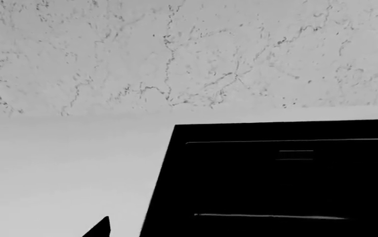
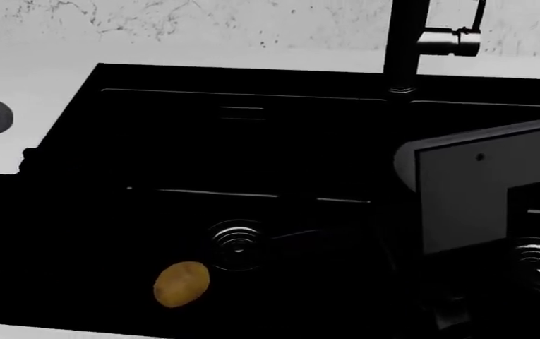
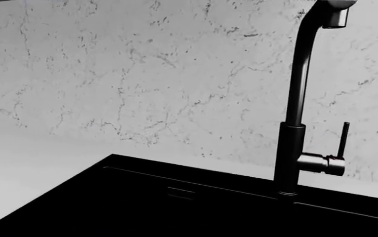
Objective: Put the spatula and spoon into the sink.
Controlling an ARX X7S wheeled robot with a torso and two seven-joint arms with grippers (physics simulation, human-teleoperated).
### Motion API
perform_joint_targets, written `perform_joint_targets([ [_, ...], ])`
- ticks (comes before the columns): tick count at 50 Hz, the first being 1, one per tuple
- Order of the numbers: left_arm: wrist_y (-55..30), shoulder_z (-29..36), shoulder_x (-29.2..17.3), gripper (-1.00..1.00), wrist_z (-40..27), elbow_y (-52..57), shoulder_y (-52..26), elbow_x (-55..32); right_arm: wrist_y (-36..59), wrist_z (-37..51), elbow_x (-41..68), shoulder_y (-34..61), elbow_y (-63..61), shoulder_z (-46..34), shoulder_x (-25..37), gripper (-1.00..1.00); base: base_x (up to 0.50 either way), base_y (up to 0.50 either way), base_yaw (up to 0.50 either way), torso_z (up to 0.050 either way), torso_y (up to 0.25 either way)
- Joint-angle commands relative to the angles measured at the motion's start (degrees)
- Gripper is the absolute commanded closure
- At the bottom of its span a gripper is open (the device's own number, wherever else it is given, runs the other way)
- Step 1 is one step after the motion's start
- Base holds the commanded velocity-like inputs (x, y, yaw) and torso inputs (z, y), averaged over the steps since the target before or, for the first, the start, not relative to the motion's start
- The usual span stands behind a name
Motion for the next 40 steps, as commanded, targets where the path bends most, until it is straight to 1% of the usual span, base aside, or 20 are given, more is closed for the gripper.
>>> perform_joint_targets([
  [1,0.06,-0.56,1.03,-1.0,0.1,-0.48,-0.22,1.61,-1.3,-0.97,0.01,-0.52,1.08,1.5,-0.63,-1.0,0.0,0.0,0.38,0.0,0.0],
  [17,1.97,0.02,0.81,-1.0,-0.03,-2.94,-0.2,1.64,-4.3,-0.6,-0.46,-0.88,4.11,-0.54,-0.07,-1.0,0.0,0.0,0.37,0.0,0.0],
  [19,1.76,0.27,0.6,-1.0,-0.32,-2.71,-0.28,1.8,-3.89,-0.34,-0.41,-0.8,4.35,-0.94,0.04,-1.0,0.0,0.0,0.0,0.0,0.0],
  [21,0.08,-0.14,0.8,-1.0,-0.84,-2.22,-0.72,1.68,-3.75,-0.44,0.1,-0.63,4.43,-0.24,-0.19,-1.0,0.0,0.0,0.0,0.0,0.0],
  [22,-3.19,-1.55,1.71,-1.0,-1.44,-1.96,-1.4,1.25,-3.45,-0.41,0.43,-0.4,4.39,0.11,-0.35,-1.0,0.0,0.0,0.0,0.0,0.0],
  [23,-5.8,-1.01,1.64,-1.0,-2.51,-1.47,-2.08,1.62,-3.03,-0.17,0.57,-0.14,4.39,0.29,-0.41,-1.0,0.0,0.0,0.0,0.0,0.0],
  [26,-10.1,-2.44,2.35,-1.0,-3.48,0.52,-3.2,1.16,-2.18,0.06,1.23,0.16,4.16,0.93,-0.44,-1.0,0.0,0.0,0.0,0.0,0.0],
  [27,-11.65,-3.22,0.85,-1.0,-9.36,-1.07,-4.01,-6.39,-2.12,0.12,1.34,0.15,4.18,1.1,-0.42,-1.0,0.0,0.0,0.0,0.0,0.0],
  [28,-11.65,-3.31,-3.15,-1.0,-17.96,-4.86,-5.22,-14.98,-2.02,0.11,1.51,0.06,4.2,1.36,-0.36,-1.0,0.0,0.0,0.0,0.0,0.0],
  [30,-11.62,-4.49,-6.93,-1.0,-35.14,-8.66,-7.19,-32.17,-1.63,0.26,1.84,0.08,4.13,1.77,-0.26,-1.0,0.0,0.0,0.0,0.0,0.0],
  [32,-11.54,-4.46,-10.16,-1.0,-52.33,-15.77,-9.72,-49.36,-1.18,0.53,2.04,0.17,4.22,2.09,-0.14,-1.0,0.0,0.0,0.0,0.0,0.0],
  [33,-11.36,-3.71,-11.09,-1.0,-58.61,-16.8,-10.28,-57.95,-1.07,0.62,2.15,0.21,4.24,2.13,-0.13,-1.0,0.0,0.0,0.0,0.0,0.0],
  [35,-11.32,-2.41,-13.55,-1.0,-68.76,-21.17,-11.27,-69.87,-0.24,0.92,2.64,0.44,4.09,2.48,-0.18,-1.0,0.0,0.0,0.0,0.0,0.0],
  [36,-11.02,-1.48,-14.39,-1.0,-70.31,-21.45,-11.54,-71.66,-0.12,0.99,2.8,0.47,4.04,2.6,-0.17,-1.0,0.0,0.0,0.0,0.0,0.0],
  [37,-10.8,-0.75,-15.68,-1.0,-69.38,-21.13,-12.1,-71.68,0.04,1.01,3.04,0.49,4.01,2.83,-0.18,-1.0,0.0,0.0,0.0,0.0,0.0],
  [38,-10.24,-0.98,-16.17,-1.0,-71.41,-22.76,-12.27,-74.04,-0.09,1.04,3.08,0.33,4.06,2.85,-0.13,-1.0,0.0,0.0,0.0,0.0,0.0],
  [39,-9.43,-1.11,-16.75,-1.0,-74.95,-24.49,-12.24,-76.95,-0.21,1.03,3.2,0.08,4.11,2.99,-0.18,-1.0,0.0,0.0,0.0,0.0,0.0],
  [40,-10.59,0.85,-18.09,-1.0,-74.07,-23.32,-12.6,-75.77,-0.23,1.06,3.35,-0.19,4.02,3.18,-0.2,-1.0,0.0,0.0,0.0,0.0,0.0],
])
